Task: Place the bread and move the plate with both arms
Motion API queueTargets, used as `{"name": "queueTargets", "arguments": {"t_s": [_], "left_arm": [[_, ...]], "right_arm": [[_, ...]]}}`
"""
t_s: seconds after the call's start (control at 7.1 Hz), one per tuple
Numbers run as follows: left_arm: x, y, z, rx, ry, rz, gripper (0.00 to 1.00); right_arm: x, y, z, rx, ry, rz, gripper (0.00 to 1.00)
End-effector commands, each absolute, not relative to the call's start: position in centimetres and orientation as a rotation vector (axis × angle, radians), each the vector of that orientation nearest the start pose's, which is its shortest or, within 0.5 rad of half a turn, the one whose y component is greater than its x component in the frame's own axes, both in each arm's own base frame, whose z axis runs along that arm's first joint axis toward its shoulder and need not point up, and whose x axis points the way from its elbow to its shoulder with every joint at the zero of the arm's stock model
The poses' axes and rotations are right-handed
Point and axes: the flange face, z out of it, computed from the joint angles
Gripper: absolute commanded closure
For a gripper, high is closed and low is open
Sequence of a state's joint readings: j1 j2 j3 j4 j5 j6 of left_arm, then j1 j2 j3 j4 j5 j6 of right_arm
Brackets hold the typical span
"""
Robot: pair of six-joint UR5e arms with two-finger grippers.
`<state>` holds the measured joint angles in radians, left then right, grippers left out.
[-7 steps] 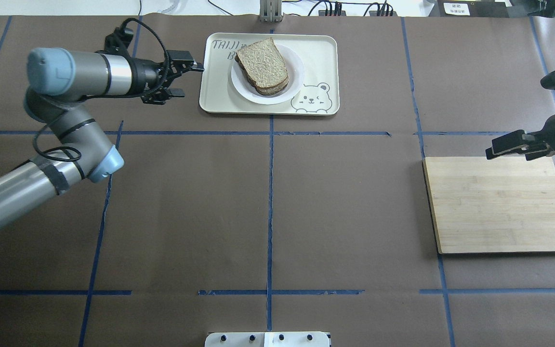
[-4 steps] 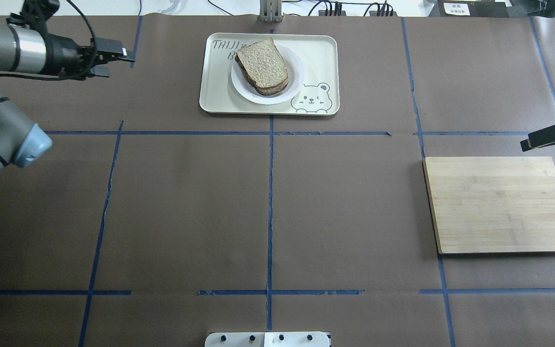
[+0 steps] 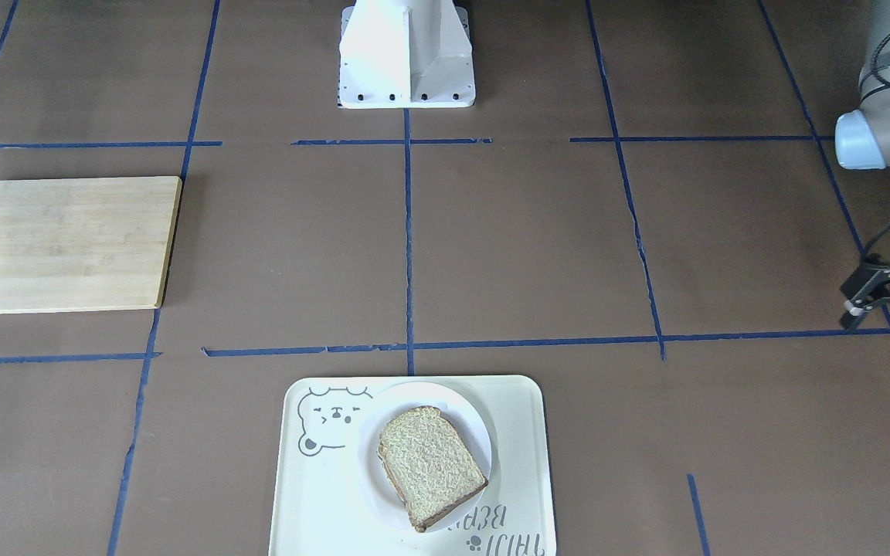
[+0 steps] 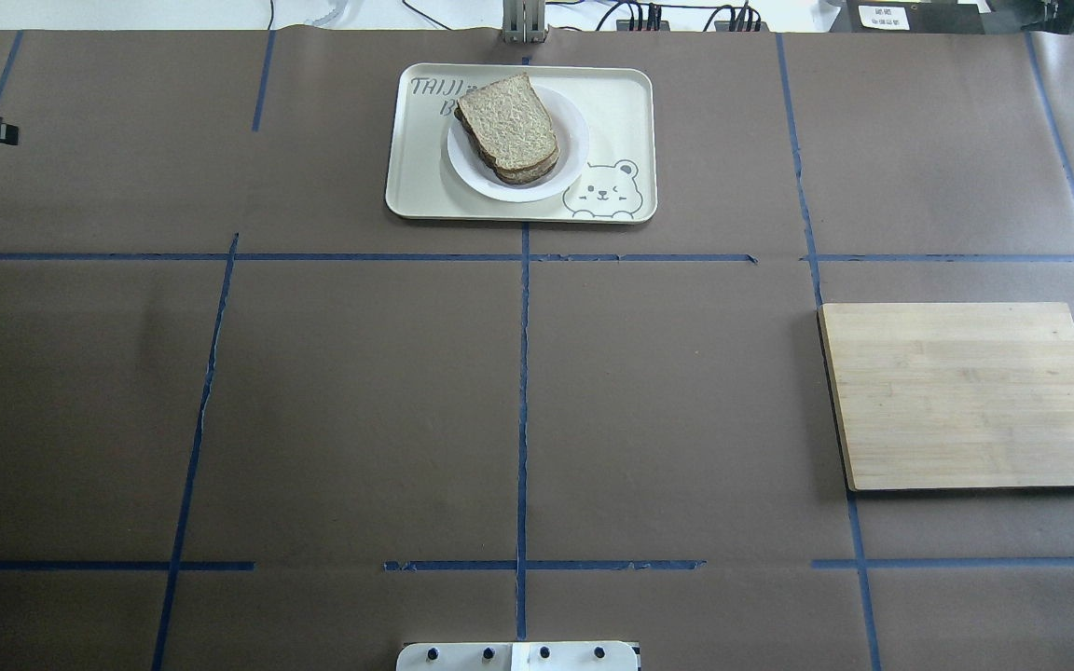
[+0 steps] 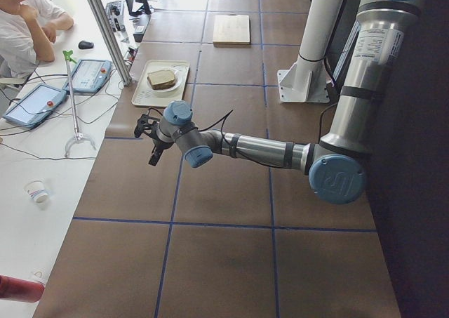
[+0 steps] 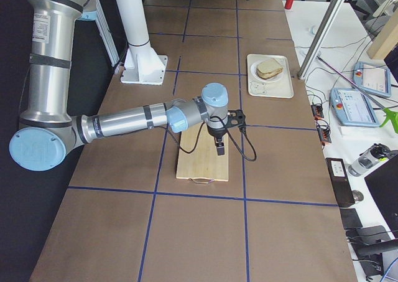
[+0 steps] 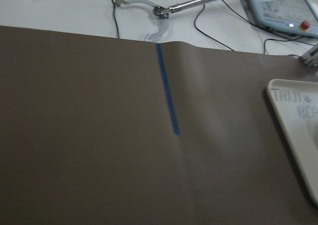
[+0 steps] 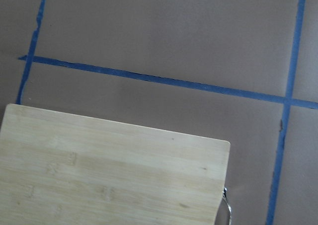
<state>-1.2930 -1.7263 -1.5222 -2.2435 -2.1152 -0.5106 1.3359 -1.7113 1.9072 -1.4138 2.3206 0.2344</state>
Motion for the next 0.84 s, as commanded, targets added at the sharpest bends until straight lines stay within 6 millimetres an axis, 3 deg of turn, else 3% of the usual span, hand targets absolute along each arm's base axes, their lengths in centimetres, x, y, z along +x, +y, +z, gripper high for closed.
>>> {"name": "queueTargets", "arguments": {"t_s": [0.0,0.14,0.28,0.56,0.7], "left_arm": [[0.1,-54.2,55.7,0.315,0.594,0.158,0.0],[-2.8,-52.1,55.6,0.154,0.587,0.223,0.0],[-5.5,-50.5,56.8,0.038,0.633,0.279,0.0],[-7.4,-48.0,60.2,-0.011,0.708,0.33,0.0],[-8.4,-47.5,63.1,-0.05,0.748,0.28,0.0]], "right_arm": [[0.3,-44.0,56.7,0.095,-0.786,-0.206,0.0],[1.7,-43.6,57.5,0.068,-0.781,-0.226,0.0],[2.2,-43.3,57.9,0.039,-0.78,-0.227,0.01],[3.3,-42.9,58.8,0.025,-0.78,-0.195,0.0],[3.5,-42.8,59.3,0.025,-0.779,-0.191,0.0]]}}
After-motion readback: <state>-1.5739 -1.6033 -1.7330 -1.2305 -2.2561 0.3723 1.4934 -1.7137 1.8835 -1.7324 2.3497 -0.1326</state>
